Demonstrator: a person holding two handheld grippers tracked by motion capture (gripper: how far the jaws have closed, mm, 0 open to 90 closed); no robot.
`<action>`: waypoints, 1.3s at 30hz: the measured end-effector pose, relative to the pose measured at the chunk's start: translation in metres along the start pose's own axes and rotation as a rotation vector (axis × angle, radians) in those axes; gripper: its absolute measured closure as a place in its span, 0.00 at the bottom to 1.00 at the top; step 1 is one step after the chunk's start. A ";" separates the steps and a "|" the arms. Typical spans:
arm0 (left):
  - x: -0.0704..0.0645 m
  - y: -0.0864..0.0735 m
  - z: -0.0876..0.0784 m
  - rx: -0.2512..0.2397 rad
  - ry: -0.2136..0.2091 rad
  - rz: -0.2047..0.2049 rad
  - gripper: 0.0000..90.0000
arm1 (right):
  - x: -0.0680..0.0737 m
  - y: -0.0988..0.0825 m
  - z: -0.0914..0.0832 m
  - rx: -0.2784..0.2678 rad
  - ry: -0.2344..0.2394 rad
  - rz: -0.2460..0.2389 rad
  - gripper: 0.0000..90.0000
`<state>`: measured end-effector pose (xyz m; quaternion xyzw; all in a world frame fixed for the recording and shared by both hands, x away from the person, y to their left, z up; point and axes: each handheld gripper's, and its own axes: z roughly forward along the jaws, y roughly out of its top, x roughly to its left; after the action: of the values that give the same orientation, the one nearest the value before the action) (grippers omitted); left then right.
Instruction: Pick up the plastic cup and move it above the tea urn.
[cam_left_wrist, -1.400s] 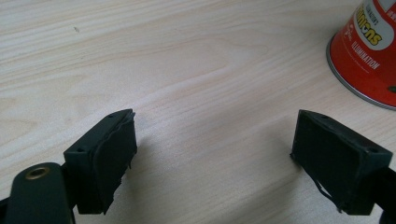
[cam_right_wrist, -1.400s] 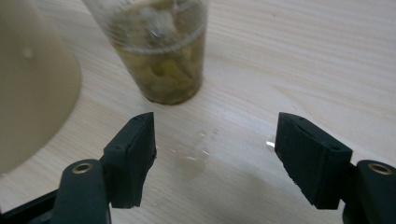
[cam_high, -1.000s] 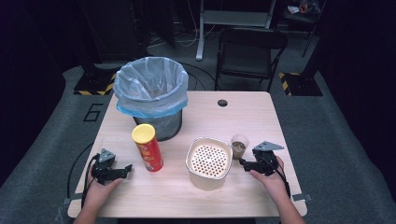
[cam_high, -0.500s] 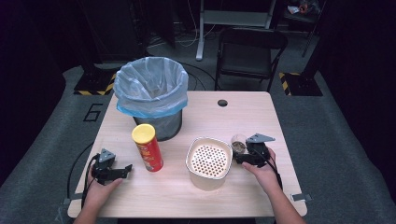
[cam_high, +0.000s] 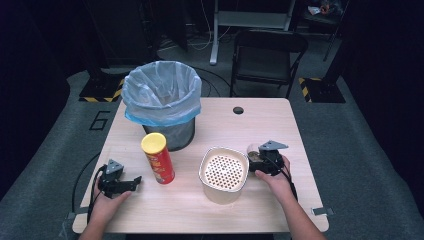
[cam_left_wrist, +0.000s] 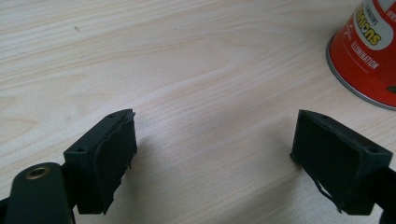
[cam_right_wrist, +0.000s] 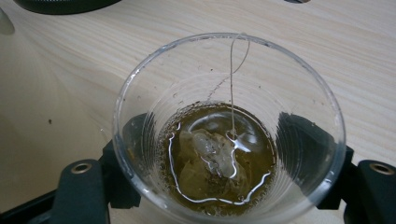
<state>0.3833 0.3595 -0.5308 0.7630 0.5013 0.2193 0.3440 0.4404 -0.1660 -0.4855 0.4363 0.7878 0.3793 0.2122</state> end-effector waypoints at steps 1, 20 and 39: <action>0.000 0.000 0.000 0.000 0.000 0.000 0.15 | 0.000 0.000 0.000 0.000 0.000 0.000 0.32; 0.000 0.000 0.000 0.000 0.000 0.000 0.15 | 0.001 0.000 -0.005 -0.036 -0.006 -0.027 0.33; 0.000 0.000 0.000 -0.001 0.001 -0.002 0.15 | -0.002 0.003 -0.012 -0.027 0.033 -0.081 0.39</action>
<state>0.3832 0.3593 -0.5308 0.7622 0.5023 0.2195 0.3444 0.4349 -0.1712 -0.4756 0.3949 0.8031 0.3882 0.2201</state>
